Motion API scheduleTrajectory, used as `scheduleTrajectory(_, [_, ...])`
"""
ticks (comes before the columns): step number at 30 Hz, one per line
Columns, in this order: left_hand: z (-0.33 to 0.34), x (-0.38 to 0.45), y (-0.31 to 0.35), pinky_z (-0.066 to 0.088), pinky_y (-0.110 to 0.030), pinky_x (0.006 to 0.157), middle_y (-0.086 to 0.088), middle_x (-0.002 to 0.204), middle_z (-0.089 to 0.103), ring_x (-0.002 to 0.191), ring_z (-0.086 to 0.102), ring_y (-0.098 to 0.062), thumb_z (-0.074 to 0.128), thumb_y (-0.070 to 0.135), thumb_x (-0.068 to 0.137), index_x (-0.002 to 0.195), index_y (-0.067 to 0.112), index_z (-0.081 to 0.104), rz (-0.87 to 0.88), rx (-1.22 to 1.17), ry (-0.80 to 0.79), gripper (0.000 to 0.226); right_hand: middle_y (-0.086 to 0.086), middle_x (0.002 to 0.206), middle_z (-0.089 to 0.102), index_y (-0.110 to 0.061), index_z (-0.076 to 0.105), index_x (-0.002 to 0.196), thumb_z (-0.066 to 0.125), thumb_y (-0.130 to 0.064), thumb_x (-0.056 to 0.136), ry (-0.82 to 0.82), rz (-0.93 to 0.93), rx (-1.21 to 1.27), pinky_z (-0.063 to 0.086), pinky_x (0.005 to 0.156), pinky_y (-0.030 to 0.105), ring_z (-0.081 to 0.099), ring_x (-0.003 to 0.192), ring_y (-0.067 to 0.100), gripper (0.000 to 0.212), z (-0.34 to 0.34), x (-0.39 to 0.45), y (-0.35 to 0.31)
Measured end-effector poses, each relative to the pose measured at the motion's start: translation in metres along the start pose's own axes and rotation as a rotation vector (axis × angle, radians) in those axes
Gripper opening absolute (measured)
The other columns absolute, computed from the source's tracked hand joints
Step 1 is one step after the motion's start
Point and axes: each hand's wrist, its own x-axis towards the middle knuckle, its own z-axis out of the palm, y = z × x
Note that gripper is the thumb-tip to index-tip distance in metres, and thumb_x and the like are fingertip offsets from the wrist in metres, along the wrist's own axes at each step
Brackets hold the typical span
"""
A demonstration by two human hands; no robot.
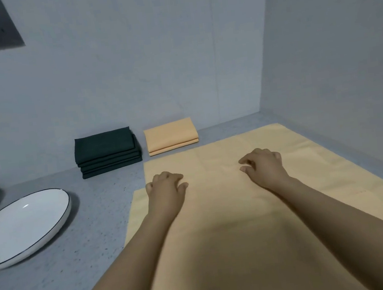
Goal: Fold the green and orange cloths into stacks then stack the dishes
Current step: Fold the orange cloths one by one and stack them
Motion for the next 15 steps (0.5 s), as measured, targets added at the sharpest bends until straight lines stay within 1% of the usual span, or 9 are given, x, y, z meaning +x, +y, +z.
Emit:
scheduleTrajectory(2, [0.002,0.005,-0.002,0.013,-0.025,0.082,0.003,0.114,0.054,0.116,0.042,-0.016,0.054,0.035,0.094,0.122,0.026,0.061,-0.004,-0.028,0.029,0.030,-0.007,0.095,0.053,-0.030,0.067,0.102,0.057,-0.032,0.090,0.019,0.028,0.042,0.019,0.086,0.029,0.046,0.107,0.018,0.016,0.003,0.005,0.002])
scheduleTrajectory(4, [0.003,0.007,-0.003,0.011,-0.023,0.078,0.006,0.100,0.053,0.111,0.045,-0.016,0.057,0.034,0.093,0.113,0.027,0.066,-0.010,-0.062,0.041,0.023,-0.008,0.088,0.048,-0.028,0.068,0.091,0.059,-0.028,0.089,0.014,0.045,0.073,0.018,0.084,0.029,0.044,0.102,0.017,0.009,0.005,0.006,0.003])
scheduleTrajectory(5, [0.003,0.007,-0.003,0.011,-0.024,0.078,0.008,0.096,0.054,0.109,0.047,-0.015,0.059,0.033,0.092,0.105,0.026,0.069,-0.019,-0.094,0.050,0.018,-0.008,0.088,0.048,-0.026,0.067,0.087,0.060,-0.026,0.088,0.011,0.040,0.085,0.018,0.084,0.028,0.044,0.101,0.017,0.008,0.005,0.006,0.002])
scheduleTrajectory(7, [0.000,0.006,-0.001,0.013,-0.024,0.080,0.008,0.095,0.058,0.104,0.048,-0.014,0.061,0.030,0.091,0.090,0.025,0.071,-0.041,-0.190,0.059,0.011,-0.009,0.086,0.051,-0.026,0.064,0.080,0.059,-0.021,0.088,0.025,0.026,0.133,0.017,0.085,0.026,0.046,0.098,0.016,0.010,0.004,0.006,0.004])
scheduleTrajectory(8, [-0.001,0.005,0.000,0.014,-0.024,0.083,0.008,0.096,0.061,0.102,0.048,-0.013,0.062,0.029,0.090,0.085,0.026,0.069,-0.048,-0.233,0.057,0.010,-0.011,0.082,0.054,-0.026,0.060,0.078,0.059,-0.019,0.088,0.032,0.023,0.175,0.017,0.088,0.025,0.048,0.095,0.014,0.012,0.003,0.005,0.005])
scheduleTrajectory(10, [-0.005,0.003,-0.002,0.025,-0.027,0.088,0.014,0.093,0.065,0.101,0.047,-0.014,0.063,0.030,0.089,0.078,0.029,0.065,-0.076,-0.316,0.025,0.011,-0.016,0.072,0.054,-0.026,0.054,0.078,0.056,-0.016,0.090,0.047,0.010,0.244,0.013,0.101,0.025,0.051,0.087,0.012,0.016,-0.002,0.003,0.004])
scheduleTrajectory(11, [-0.009,0.002,-0.004,0.033,-0.029,0.088,0.019,0.088,0.066,0.104,0.048,-0.017,0.064,0.032,0.087,0.074,0.032,0.063,-0.086,-0.349,0.008,0.013,-0.016,0.069,0.052,-0.027,0.053,0.079,0.055,-0.016,0.091,0.050,-0.007,0.253,0.010,0.106,0.027,0.051,0.084,0.011,0.016,-0.007,0.000,0.003])
scheduleTrajectory(13, [-0.019,-0.002,-0.007,0.044,-0.033,0.084,0.021,0.081,0.066,0.105,0.053,-0.022,0.067,0.037,0.084,0.071,0.036,0.061,-0.073,-0.355,-0.019,0.014,-0.014,0.069,0.052,-0.027,0.054,0.083,0.054,-0.018,0.092,0.053,-0.039,0.259,0.009,0.105,0.026,0.048,0.084,0.010,0.013,-0.018,-0.007,0.002])
scheduleTrajectory(15, [-0.038,-0.013,-0.002,0.045,-0.034,0.086,0.019,0.081,0.065,0.098,0.057,-0.018,0.070,0.040,0.081,0.073,0.037,0.059,-0.011,-0.305,-0.023,0.014,-0.014,0.076,0.056,-0.028,0.060,0.090,0.055,-0.021,0.093,0.049,-0.077,0.242,0.009,0.098,0.020,0.045,0.090,0.009,0.009,-0.037,-0.020,0.000])
